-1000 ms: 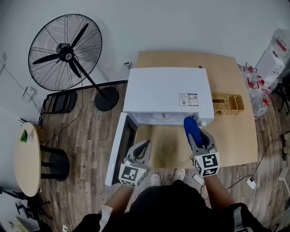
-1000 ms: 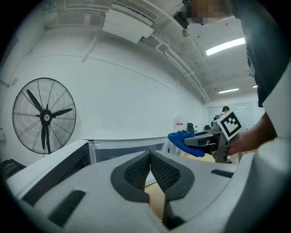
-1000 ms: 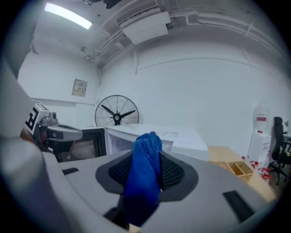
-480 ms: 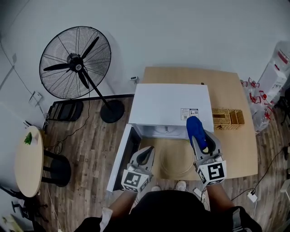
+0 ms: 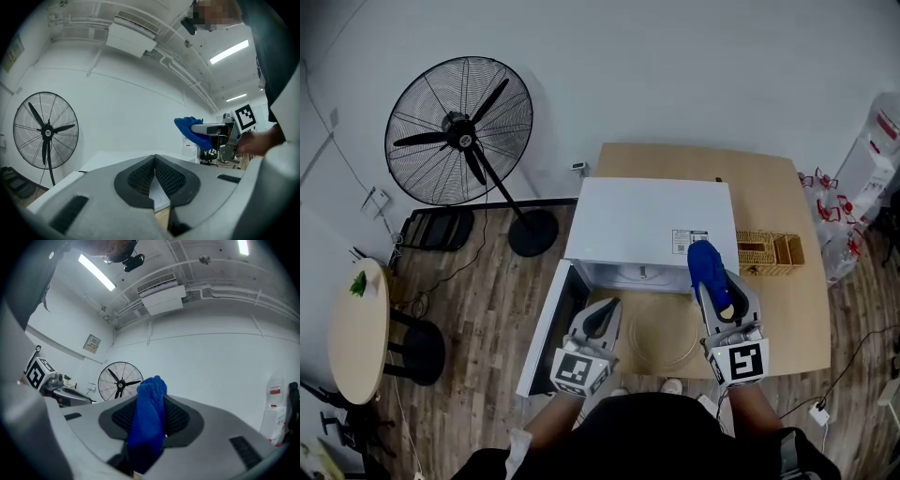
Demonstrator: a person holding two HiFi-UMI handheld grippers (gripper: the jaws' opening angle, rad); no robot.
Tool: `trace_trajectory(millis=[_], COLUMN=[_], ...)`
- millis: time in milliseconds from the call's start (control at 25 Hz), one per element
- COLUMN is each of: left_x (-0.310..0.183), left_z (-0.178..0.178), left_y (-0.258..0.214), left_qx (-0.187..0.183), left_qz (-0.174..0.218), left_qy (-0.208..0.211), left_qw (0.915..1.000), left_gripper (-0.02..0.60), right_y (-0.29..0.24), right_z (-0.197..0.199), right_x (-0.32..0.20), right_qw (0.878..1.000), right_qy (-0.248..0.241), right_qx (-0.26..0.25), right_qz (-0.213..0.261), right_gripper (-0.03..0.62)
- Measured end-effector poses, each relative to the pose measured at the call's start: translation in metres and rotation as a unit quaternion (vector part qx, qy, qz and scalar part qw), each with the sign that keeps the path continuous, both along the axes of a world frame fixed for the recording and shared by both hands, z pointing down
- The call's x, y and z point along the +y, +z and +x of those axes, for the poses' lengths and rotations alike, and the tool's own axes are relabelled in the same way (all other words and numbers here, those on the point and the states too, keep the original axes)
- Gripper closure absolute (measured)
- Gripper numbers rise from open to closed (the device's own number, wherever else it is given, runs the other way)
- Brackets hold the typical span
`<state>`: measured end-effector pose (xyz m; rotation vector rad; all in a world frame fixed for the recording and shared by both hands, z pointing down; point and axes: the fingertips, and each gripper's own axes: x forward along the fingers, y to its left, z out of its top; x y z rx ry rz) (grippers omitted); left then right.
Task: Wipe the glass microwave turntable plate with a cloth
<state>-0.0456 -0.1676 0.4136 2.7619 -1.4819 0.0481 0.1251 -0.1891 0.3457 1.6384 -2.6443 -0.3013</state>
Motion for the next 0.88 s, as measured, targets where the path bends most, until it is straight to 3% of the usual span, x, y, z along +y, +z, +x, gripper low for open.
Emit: trace_trajectory(millis=[320, 880], left_x=[-0.006, -0.014], left_z=[0.003, 0.016], left_y=[-0.005, -0.026], left_qx=[0.007, 0.017], left_qz=[0.006, 0.028], left_qy=[-0.004, 0.002], left_qw=[1.0, 0.9995], left_gripper=[0.58, 0.58], right_y=[-0.004, -0.004], right_z=[0.005, 0.01], right_x=[0.004, 0.003], right_qw=[1.0, 0.999], right_qy=[0.012, 0.019], right_qx=[0.02, 0.026], right_qz=[0.021, 0.019], right_gripper=[0.456, 0.456])
